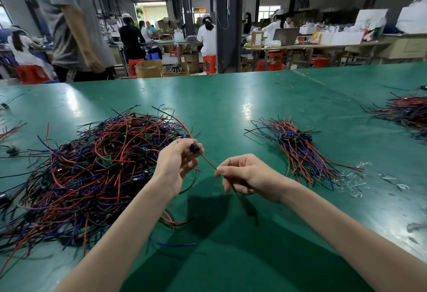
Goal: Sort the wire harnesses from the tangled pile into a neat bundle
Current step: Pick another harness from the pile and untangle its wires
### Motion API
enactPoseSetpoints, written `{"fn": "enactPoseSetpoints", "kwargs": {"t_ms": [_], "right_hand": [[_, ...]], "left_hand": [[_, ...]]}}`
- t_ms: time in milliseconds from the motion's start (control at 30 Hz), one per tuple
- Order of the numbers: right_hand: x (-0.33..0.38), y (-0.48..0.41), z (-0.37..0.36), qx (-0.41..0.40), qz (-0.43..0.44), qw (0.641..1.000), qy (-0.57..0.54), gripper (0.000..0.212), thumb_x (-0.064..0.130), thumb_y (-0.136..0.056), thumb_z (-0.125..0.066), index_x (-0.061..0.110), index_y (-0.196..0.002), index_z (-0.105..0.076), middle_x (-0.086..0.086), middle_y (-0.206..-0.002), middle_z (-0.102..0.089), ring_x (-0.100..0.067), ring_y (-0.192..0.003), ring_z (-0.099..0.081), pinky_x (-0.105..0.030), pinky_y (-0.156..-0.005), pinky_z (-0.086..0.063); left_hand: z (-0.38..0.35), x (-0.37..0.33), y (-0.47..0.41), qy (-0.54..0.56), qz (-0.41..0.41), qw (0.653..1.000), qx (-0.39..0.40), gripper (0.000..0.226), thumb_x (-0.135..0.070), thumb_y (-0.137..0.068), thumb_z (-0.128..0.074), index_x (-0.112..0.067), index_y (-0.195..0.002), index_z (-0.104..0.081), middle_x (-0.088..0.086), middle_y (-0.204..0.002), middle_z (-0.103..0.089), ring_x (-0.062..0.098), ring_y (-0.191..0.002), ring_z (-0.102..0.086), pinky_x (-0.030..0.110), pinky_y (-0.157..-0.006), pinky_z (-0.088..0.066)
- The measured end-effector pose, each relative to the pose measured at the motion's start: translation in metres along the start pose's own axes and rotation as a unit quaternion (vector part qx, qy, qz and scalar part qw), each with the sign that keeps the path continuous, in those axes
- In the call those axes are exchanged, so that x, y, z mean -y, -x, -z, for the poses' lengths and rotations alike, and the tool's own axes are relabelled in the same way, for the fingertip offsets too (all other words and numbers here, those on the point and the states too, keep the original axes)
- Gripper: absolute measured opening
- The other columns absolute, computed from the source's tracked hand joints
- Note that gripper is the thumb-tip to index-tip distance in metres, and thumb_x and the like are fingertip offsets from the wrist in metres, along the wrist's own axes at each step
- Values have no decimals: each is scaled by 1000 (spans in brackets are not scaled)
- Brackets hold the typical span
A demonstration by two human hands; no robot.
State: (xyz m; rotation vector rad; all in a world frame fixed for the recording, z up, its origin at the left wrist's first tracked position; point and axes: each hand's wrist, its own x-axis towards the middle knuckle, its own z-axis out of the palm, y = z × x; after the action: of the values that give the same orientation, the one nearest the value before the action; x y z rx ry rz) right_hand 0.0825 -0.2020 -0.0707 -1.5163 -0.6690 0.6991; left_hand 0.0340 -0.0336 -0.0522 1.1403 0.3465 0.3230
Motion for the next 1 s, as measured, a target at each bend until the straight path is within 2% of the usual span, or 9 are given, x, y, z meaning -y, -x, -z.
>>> {"fn": "enactPoseSetpoints", "kwargs": {"t_ms": [167,233,400,533,700,800,867,933,1000], "right_hand": [[2,7,8,73,-44,991,106,16,14,-95,-54,11,-84,-64,-3,-64,-68,-6,-34,-38,-15,-34,-22],[4,8,10,89,-54,987,126,15,15,-94,-55,13,-83,-65,-2,-66,-68,-5,-35,-38,-15,-34,-22],[8,9,16,111,-61,984,124,11,19,-91,-60,15,-84,-68,-2,-69,-71,-5,-36,-39,-14,-35,-24],[5,11,17,145,-72,977,138,10,16,-92,-59,14,-89,-68,-3,-74,-72,-4,-38,-40,-13,-35,-27],[8,11,18,196,-53,970,134,14,8,-93,-54,13,-91,-67,-3,-73,-71,-4,-36,-30,-14,-35,-24],[9,13,18,220,-62,966,124,14,10,-92,-55,15,-90,-67,-3,-75,-72,-5,-36,-28,-14,-35,-23],[9,13,17,200,-57,970,122,11,15,-92,-57,17,-87,-67,-6,-81,-73,-5,-37,-27,-15,-35,-22],[9,12,13,140,-38,981,131,14,25,-93,-58,17,-86,-67,-6,-89,-74,-6,-37,-26,-17,-35,-20],[10,11,8,80,-27,982,170,24,36,-93,-56,15,-90,-68,3,-86,-74,-6,-38,-26,-17,-35,-22]], "left_hand": [[8,-8,-6,15,-34,998,-47,9,-8,-93,-51,-10,-86,-57,0,-58,-67,3,-47,-58,13,-45,-48],[12,-13,-8,23,-48,997,-58,10,-7,-94,-51,-9,-85,-56,1,-60,-66,4,-47,-57,14,-46,-49],[14,-13,-8,-2,-76,994,-74,12,-6,-93,-54,-10,-82,-57,7,-76,-64,11,-60,-56,15,-49,-50],[15,-16,-9,17,-94,991,-95,13,-6,-92,-56,-11,-80,-57,7,-75,-64,9,-56,-57,15,-50,-50],[15,-12,-8,13,-81,991,-101,13,-6,-91,-57,-11,-78,-58,7,-74,-63,12,-58,-53,15,-45,-48],[13,-9,-8,11,-81,992,-98,14,-7,-91,-58,-13,-78,-58,2,-68,-66,10,-54,-53,17,-44,-48],[12,-8,-8,15,-71,993,-96,11,-8,-91,-58,-11,-81,-59,2,-66,-66,7,-48,-55,17,-44,-48],[11,-4,-8,16,-44,995,-89,7,-8,-91,-58,-8,-84,-59,2,-62,-66,7,-46,-60,16,-43,-49],[7,1,-5,11,-11,997,-74,7,-8,-91,-57,-7,-84,-58,4,-60,-65,8,-48,-64,14,-42,-49]]}}
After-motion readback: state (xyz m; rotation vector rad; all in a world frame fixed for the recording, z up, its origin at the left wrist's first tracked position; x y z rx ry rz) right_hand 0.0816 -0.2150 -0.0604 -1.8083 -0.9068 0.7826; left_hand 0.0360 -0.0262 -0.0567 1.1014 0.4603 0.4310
